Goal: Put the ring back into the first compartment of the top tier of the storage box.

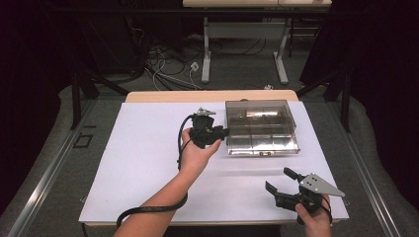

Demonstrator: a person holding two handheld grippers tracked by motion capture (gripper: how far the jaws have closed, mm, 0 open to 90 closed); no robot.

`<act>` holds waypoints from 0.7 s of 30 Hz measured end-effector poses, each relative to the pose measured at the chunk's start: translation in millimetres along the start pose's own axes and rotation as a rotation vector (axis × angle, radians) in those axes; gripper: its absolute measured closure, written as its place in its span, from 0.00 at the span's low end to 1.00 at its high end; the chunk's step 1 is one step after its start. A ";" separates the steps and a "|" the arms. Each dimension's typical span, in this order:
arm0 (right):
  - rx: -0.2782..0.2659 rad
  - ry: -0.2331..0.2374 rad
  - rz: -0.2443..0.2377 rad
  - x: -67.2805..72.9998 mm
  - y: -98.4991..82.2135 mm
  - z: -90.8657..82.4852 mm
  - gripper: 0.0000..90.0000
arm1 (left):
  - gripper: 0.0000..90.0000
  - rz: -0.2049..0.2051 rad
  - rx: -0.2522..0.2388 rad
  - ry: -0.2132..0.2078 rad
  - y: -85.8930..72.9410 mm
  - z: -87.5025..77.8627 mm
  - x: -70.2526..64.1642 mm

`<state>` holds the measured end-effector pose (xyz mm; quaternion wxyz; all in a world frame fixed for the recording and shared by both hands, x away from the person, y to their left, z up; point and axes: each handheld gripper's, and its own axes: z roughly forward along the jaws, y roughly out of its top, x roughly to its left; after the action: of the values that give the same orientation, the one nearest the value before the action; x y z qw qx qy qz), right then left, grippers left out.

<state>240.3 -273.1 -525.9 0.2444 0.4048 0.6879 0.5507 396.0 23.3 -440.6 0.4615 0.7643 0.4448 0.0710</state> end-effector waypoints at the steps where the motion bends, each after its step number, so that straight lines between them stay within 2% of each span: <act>1: 0.001 0.001 -0.002 -0.1 0.1 0.0 0.17 | 0.76 -0.004 0.003 -0.004 0.2 0.7 -1.2; 4: -0.002 0.001 -0.004 -0.2 0.1 0.0 0.17 | 0.76 0.009 0.006 -0.006 1.1 2.5 -3.6; 21: 0.000 0.001 0.004 0.2 0.3 -0.6 0.17 | 0.76 0.014 0.024 -0.028 0.6 18.3 -16.7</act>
<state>239.8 -273.2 -525.5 0.2429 0.4058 0.6873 0.5512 396.0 -1.1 -445.4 0.4580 0.7738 0.4337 0.0581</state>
